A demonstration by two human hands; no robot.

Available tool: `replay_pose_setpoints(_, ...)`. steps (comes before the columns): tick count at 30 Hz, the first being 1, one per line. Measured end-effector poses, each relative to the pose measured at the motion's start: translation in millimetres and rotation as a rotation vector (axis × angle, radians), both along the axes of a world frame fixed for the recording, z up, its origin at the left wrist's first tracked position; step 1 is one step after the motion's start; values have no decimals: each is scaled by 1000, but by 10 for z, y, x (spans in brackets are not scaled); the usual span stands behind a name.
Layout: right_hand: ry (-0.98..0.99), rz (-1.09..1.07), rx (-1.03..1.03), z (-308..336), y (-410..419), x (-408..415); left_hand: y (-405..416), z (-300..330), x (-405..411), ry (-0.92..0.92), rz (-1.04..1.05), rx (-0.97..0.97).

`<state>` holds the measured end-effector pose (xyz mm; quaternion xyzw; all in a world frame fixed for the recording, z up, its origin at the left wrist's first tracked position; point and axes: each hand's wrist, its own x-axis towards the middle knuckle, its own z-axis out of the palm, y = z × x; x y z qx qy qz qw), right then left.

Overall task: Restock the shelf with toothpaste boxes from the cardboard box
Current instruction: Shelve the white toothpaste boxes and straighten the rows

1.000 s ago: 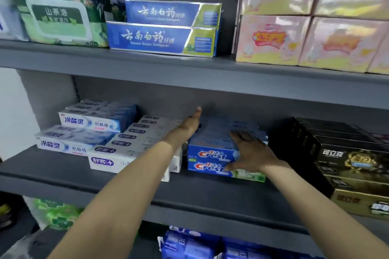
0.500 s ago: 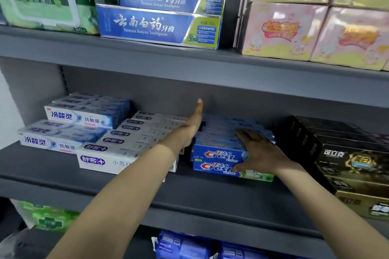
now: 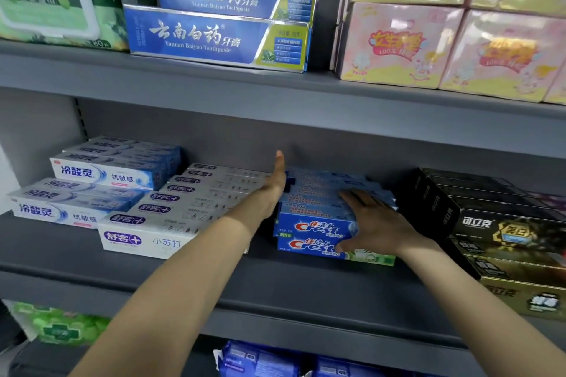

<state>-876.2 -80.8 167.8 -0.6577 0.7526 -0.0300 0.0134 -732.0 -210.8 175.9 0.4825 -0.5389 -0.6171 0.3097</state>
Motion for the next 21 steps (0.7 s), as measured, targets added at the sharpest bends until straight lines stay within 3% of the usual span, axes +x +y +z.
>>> replay_pose_setpoints(21, -38, -68, 84, 33, 255, -405, 193, -209, -442, 141, -174, 143)
